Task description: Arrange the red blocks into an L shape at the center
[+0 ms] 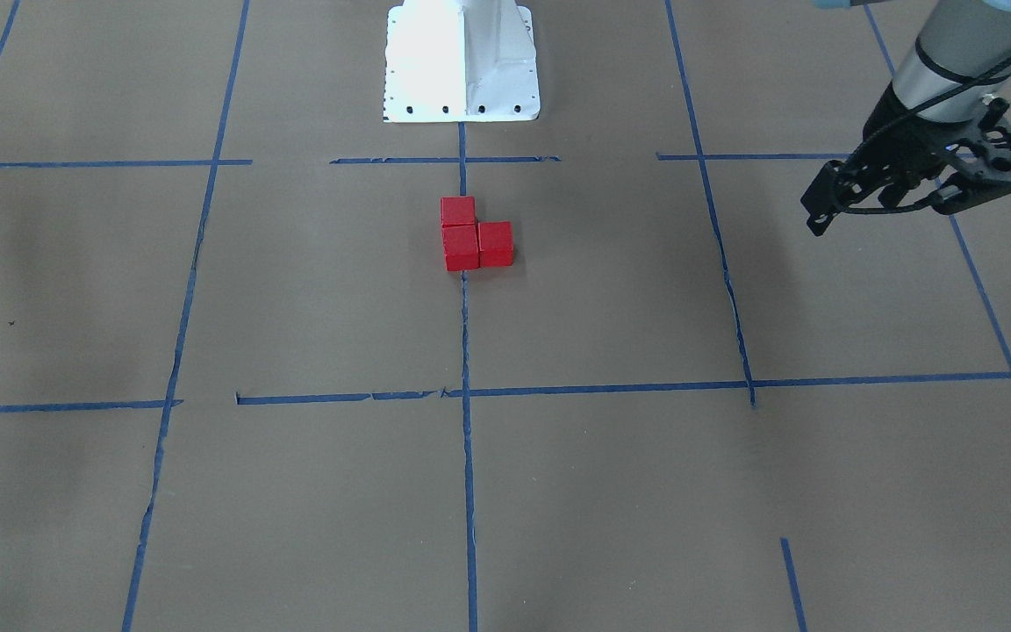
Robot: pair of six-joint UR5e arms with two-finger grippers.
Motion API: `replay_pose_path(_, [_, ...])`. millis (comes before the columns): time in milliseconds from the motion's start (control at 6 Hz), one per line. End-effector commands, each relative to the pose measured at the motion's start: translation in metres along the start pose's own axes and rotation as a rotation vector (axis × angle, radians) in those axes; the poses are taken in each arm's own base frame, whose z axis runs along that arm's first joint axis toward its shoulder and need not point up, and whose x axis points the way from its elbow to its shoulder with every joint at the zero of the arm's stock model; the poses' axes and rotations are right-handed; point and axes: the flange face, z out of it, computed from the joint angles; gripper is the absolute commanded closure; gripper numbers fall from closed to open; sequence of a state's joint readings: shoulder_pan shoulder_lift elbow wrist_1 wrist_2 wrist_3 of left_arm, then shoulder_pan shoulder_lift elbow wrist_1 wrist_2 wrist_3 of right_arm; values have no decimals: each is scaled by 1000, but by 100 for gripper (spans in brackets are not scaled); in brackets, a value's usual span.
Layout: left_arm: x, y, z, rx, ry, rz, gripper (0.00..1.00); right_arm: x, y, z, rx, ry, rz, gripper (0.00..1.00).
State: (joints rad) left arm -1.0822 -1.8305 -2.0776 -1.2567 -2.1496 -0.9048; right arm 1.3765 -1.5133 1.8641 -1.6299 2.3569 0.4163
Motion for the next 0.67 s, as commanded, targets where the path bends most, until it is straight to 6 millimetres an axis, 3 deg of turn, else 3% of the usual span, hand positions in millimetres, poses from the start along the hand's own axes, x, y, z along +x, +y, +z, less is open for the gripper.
replay_pose_path(0, [-73,-16,1,-33,-10,72,0,54,-9,-5,4,0,-17,0])
replay_pose_path(167, [-109,-20,5,-42,-33,143,0,68,-7,-7,-5,4,-22,0])
replay_pose_path(500, [-176,-51,5,-43,-61,181,0,77,-3,-6,-14,9,-5,0])
